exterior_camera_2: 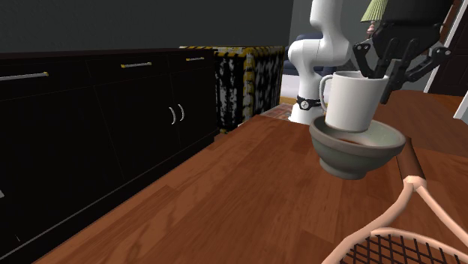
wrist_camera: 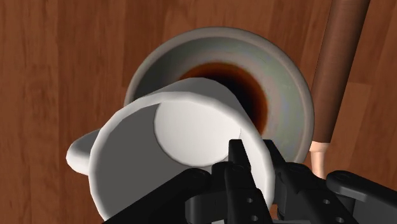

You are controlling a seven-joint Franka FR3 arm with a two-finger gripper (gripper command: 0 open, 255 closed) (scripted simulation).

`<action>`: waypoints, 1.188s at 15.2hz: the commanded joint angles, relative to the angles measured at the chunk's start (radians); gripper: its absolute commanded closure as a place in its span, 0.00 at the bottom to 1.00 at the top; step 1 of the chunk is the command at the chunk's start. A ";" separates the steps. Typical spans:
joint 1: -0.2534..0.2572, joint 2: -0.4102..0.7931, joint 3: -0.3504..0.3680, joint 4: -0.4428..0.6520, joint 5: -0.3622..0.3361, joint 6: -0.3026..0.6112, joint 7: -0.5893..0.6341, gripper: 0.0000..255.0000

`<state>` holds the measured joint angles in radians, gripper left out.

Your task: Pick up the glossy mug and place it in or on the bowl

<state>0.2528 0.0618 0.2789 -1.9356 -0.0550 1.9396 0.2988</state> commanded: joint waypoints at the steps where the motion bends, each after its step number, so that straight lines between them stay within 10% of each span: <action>1: 0.000 0.000 0.000 0.000 0.000 0.000 0.000 1.00; 2: 0.000 0.000 0.000 0.000 0.000 0.000 0.000 0.00; 18: 0.002 -0.016 0.002 0.110 0.007 -0.124 -0.005 0.00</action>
<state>0.2544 0.0464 0.2809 -1.8258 -0.0485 1.8155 0.2942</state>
